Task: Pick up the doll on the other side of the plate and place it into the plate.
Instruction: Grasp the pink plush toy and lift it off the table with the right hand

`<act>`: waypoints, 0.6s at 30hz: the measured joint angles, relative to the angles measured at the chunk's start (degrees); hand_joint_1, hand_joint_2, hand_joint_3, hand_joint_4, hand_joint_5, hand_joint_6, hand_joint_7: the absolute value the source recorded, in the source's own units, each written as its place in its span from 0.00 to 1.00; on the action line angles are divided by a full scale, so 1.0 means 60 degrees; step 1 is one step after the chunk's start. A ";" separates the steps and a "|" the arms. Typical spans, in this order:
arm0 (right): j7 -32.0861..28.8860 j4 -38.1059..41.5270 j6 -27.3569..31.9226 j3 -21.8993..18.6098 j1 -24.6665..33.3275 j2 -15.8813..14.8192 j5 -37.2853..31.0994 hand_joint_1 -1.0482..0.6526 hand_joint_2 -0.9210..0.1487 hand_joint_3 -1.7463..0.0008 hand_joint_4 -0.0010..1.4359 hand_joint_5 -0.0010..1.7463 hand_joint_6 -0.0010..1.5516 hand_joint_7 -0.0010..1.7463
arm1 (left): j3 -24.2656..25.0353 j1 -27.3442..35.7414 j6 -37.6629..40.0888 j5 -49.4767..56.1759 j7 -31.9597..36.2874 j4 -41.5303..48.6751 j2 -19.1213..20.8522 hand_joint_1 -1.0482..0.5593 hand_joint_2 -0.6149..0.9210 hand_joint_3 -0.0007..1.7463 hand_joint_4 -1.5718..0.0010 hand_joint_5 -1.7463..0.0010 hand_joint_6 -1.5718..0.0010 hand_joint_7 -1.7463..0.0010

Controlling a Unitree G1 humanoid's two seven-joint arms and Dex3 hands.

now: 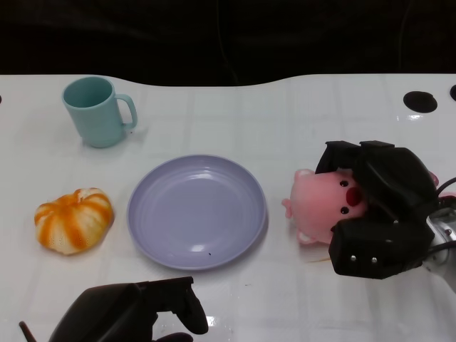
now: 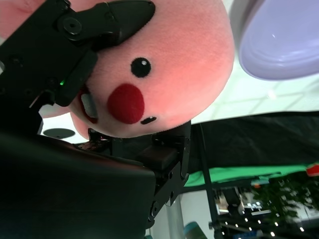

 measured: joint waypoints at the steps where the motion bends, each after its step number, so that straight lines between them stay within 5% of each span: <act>1: -0.0090 0.0010 -0.0145 -0.0012 0.0000 0.0002 0.0011 0.54 0.47 0.31 0.68 1.00 0.47 1.00 | -0.0002 -0.0002 0.0000 0.0000 0.0000 0.0002 0.0001 0.48 1.00 0.21 0.62 0.04 0.57 0.40; 18: -0.0592 -0.0687 -0.0916 -0.0296 -0.0129 0.0818 0.0400 0.53 0.62 0.13 0.70 1.00 0.49 1.00 | -0.0117 0.0032 -0.0028 0.0100 0.0002 0.0012 0.0003 0.48 1.00 0.20 0.59 0.09 0.55 0.45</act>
